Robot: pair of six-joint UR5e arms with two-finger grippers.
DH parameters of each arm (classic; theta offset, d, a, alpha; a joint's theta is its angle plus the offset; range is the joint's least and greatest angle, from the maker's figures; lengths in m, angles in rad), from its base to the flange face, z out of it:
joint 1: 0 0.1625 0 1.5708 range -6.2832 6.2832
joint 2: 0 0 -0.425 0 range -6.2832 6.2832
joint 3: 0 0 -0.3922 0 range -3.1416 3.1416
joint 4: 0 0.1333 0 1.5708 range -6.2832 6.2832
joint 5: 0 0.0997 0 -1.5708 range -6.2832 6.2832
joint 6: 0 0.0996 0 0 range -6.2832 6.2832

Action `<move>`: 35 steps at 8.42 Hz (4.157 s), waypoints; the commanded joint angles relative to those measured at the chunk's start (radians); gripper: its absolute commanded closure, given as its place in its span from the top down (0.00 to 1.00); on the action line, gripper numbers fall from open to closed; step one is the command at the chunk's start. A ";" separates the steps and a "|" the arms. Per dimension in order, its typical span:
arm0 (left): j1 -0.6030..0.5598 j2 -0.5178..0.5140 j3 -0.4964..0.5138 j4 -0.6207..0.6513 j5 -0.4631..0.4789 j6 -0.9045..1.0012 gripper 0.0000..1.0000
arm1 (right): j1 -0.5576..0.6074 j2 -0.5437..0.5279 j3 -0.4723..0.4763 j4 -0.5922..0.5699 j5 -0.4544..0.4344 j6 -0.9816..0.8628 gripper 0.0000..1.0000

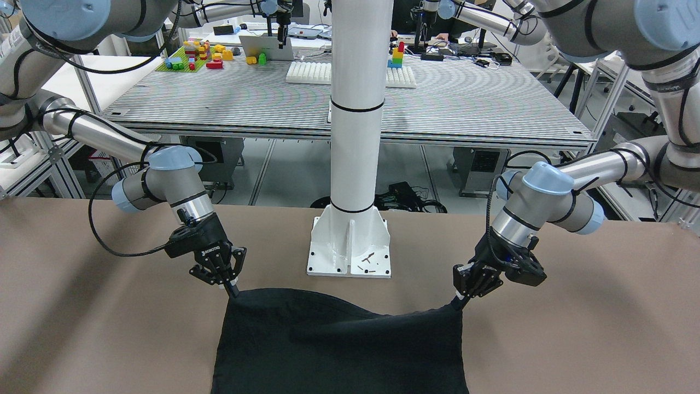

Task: Fold clothes
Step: 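Lift the hem with both grippers and fold it toward the collar, then lower the hem onto the shirt and open both grippers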

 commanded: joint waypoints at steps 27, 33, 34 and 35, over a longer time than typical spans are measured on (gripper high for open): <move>-0.336 -0.535 0.612 0.162 0.022 0.150 0.00 | 0.481 0.488 -0.349 -0.429 0.395 -0.038 0.00; -0.359 -0.561 0.720 0.152 -0.026 0.380 0.94 | 0.479 0.626 -0.515 -0.430 0.336 -0.040 0.94; -0.399 -0.558 0.719 0.150 -0.150 0.388 0.94 | 0.479 0.618 -0.486 -0.432 0.337 -0.040 0.94; -0.416 -0.543 0.711 0.130 -0.241 0.420 0.94 | 0.478 0.602 -0.464 -0.430 0.340 -0.040 0.94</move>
